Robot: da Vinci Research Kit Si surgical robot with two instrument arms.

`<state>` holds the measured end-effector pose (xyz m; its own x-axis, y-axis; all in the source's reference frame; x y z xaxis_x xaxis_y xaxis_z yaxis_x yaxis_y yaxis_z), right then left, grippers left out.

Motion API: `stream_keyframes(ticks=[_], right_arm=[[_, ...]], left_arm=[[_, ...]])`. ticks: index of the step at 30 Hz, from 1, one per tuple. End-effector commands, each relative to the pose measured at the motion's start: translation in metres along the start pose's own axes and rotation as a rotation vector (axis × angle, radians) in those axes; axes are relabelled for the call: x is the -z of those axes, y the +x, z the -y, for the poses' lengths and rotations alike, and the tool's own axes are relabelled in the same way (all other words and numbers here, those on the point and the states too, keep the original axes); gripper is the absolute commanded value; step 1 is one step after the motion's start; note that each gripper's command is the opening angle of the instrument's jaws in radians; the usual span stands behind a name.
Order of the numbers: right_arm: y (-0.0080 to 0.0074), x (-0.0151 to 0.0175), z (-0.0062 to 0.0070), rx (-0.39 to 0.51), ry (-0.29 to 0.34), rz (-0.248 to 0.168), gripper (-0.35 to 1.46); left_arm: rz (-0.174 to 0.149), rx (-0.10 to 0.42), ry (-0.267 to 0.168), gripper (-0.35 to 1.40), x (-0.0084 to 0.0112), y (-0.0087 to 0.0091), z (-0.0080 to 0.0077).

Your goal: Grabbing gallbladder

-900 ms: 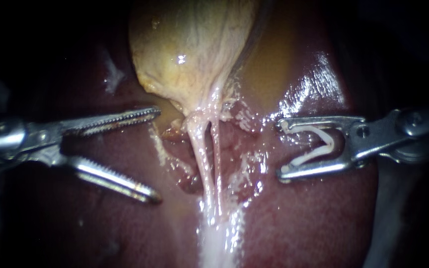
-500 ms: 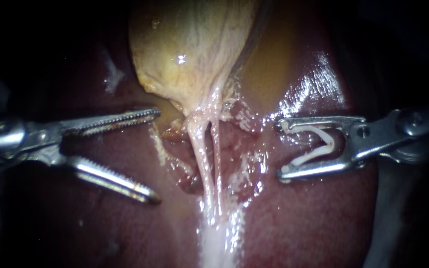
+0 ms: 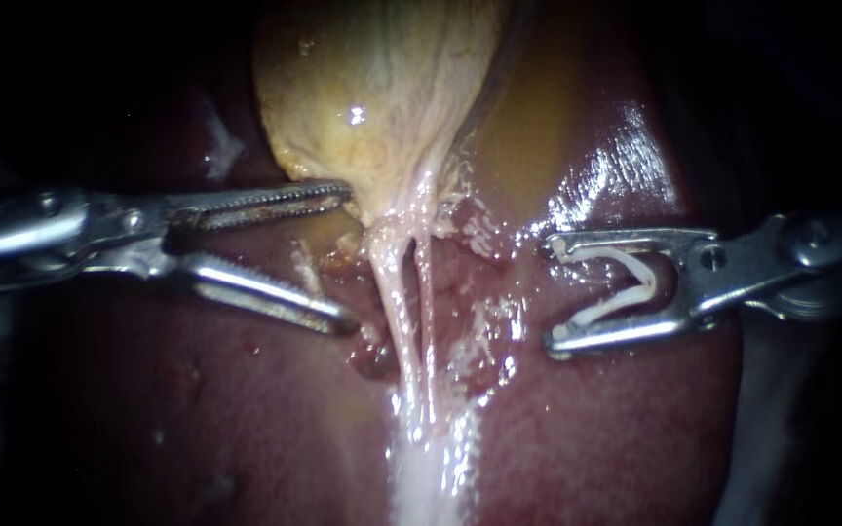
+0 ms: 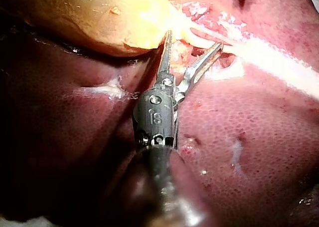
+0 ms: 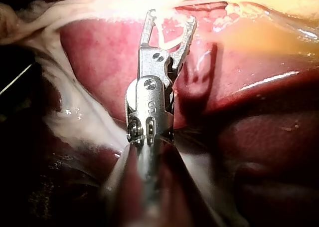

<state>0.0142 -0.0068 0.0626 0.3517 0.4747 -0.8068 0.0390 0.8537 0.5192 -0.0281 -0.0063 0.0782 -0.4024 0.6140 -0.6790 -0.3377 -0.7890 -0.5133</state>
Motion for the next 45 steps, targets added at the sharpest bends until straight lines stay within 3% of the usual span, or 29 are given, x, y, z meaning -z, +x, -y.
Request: stream_keyframes(ticks=[1, 12, 19, 22, 36, 45], right_arm=[[0.0, 0.0, 0.0, 0.0, -0.001, 0.001, 0.42], [0.0, -0.0001, 0.0, -0.001, -0.001, 0.001, 0.42], [0.0, -0.0001, 0.0, 0.0, -0.001, 0.0, 0.42], [0.0, -0.0001, 0.0, 0.0, -0.001, 0.0, 0.42], [0.0, -0.0001, 0.0, 0.0, -0.001, 0.0, 0.42], [0.0001, -0.0001, 0.0001, 0.0, -0.001, 0.0, 0.42]], left_arm=[[0.005, -0.001, 0.001, 0.49, -0.0002, 0.0, 0.0], [0.013, 0.004, 0.019, 0.21, -0.0012, 0.0, 0.0002], [0.027, 0.003, 0.034, 0.19, -0.0011, -0.0003, 0.0008], [0.029, 0.003, 0.043, 0.11, -0.0009, -0.0005, 0.0011], [0.039, 0.026, 0.042, 0.06, -0.0002, -0.0006, 0.0012], [0.057, 0.036, 0.042, -0.23, 0.0002, -0.0007, 0.0012]])
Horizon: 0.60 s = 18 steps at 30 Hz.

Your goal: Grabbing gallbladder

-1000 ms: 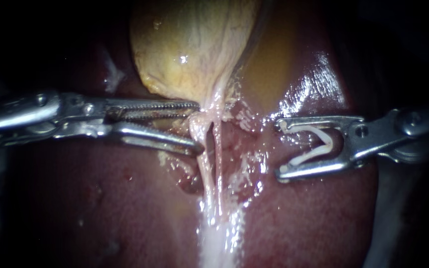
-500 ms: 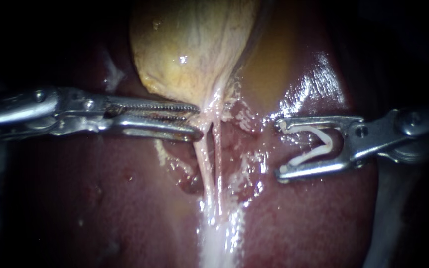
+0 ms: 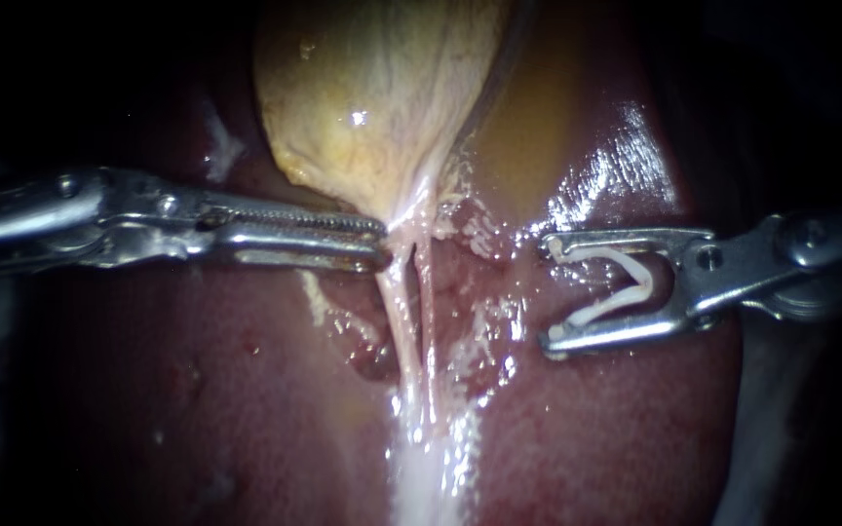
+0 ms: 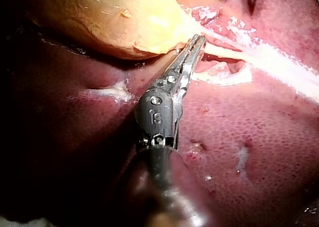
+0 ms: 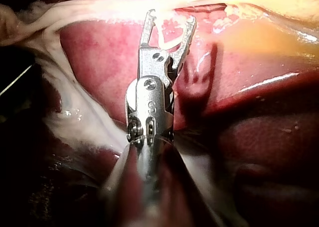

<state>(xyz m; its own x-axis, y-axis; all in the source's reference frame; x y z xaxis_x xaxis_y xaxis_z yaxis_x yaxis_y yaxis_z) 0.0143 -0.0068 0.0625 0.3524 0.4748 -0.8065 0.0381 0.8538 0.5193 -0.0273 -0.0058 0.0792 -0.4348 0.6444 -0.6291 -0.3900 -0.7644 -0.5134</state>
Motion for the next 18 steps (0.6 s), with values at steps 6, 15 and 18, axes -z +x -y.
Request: stream_keyframes(ticks=[6, 15, 18], right_arm=[[0.0, 0.0, 0.0, 0.0, 0.0, 0.0, 0.42], [0.0, 0.0, 0.0, 0.0, 0.0, 0.0, 0.42], [0.0, 0.0, 0.0, 0.0, 0.0, 0.0, 0.42]], left_arm=[[0.016, -0.003, -0.001, -0.35, 0.0001, 0.0, 0.0001], [0.019, -0.001, -0.001, -0.35, 0.0007, 0.0002, -0.0004], [0.019, -0.001, -0.001, -0.35, 0.0009, 0.0003, -0.0006]])
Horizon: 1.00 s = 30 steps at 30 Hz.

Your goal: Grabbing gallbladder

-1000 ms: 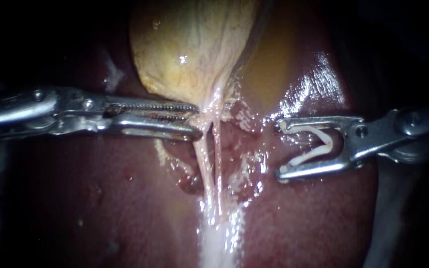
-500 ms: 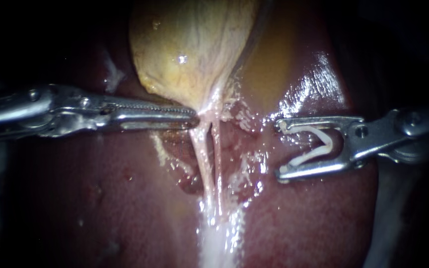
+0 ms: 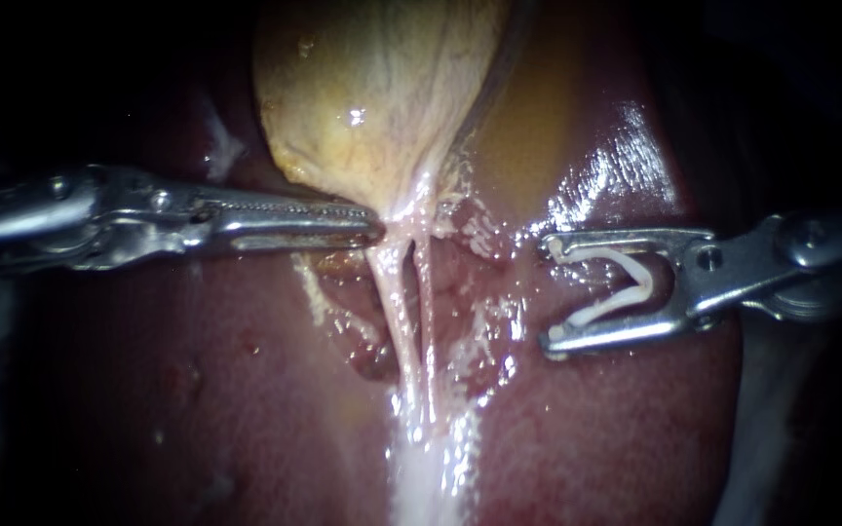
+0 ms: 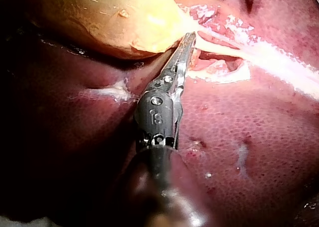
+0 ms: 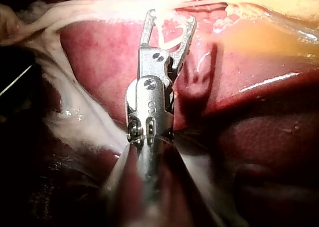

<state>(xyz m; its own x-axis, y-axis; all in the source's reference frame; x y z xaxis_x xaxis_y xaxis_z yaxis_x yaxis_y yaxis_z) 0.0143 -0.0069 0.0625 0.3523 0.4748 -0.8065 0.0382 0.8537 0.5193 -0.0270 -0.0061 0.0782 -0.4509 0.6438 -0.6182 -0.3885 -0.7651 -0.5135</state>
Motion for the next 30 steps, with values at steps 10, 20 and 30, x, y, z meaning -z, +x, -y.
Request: stream_keyframes(ticks=[10, 20, 30], right_arm=[[0.0, 0.0, 0.0, 0.0, 0.0, 0.0, 0.42], [0.0, 0.0, 0.0, 0.0, 0.0, 0.0, 0.42], [-0.0001, 0.0, -0.0001, 0.0, 0.0, 0.0, 0.42]], left_arm=[[0.001, 0.004, -0.01, -0.35, 0.0022, 0.0006, -0.0003], [-0.004, 0.012, -0.008, -0.35, 0.0044, 0.002, -0.0002], [-0.041, 0.032, -0.007, -0.35, 0.0069, 0.0045, -0.0018]])
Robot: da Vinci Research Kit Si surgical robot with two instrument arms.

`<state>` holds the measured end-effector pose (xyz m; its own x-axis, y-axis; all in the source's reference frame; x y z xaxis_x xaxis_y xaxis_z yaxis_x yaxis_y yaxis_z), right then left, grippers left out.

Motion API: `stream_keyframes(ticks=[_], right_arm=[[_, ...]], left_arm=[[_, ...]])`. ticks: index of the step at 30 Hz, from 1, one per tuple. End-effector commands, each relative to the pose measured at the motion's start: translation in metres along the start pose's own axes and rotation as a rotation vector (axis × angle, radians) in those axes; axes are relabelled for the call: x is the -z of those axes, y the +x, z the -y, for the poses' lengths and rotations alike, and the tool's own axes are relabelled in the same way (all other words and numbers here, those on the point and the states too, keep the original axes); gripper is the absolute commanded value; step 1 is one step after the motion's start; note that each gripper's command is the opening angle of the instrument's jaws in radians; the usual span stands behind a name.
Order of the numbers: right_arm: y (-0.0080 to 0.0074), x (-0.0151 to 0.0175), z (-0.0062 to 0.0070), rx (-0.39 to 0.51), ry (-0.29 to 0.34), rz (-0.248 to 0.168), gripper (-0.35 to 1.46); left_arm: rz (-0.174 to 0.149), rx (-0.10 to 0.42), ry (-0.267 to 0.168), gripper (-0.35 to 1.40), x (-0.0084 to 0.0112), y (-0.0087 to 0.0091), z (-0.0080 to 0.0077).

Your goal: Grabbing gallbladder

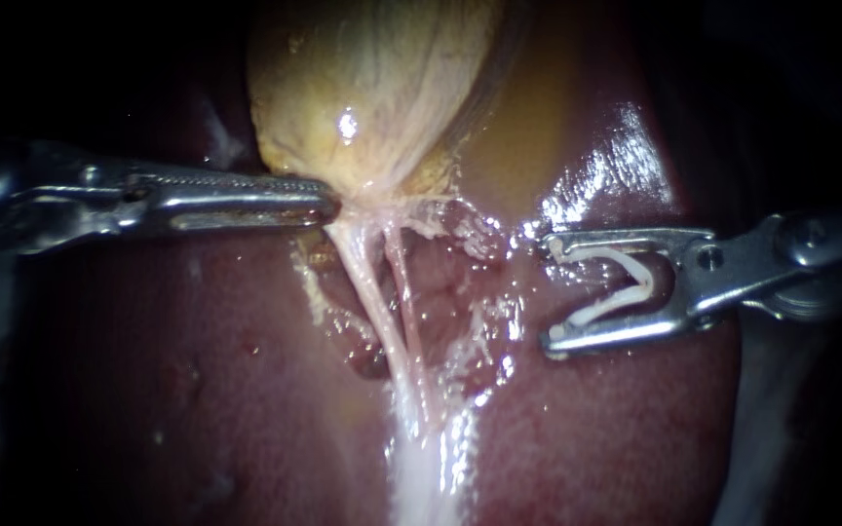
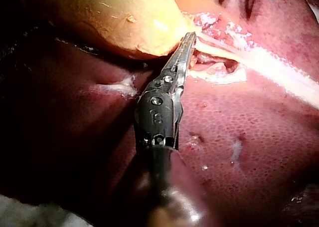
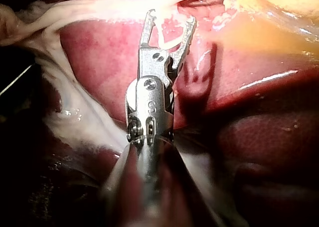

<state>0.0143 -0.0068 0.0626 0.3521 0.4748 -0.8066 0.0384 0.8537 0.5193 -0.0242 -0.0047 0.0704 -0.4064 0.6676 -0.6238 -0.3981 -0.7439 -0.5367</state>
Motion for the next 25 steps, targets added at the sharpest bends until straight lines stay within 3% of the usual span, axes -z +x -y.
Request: stream_keyframes(ticks=[1, 25], right_arm=[[0.0, 0.0, 0.0, 0.0, 0.0, 0.0, 0.42], [0.0, 0.0, 0.0, 0.0, 0.0, 0.0, 0.42]], left_arm=[[-0.005, 0.001, -0.002, -0.35, 0.0002, 0.0002, -0.0002], [-0.007, 0.003, -0.004, -0.35, 0.001, 0.0006, -0.0006]])
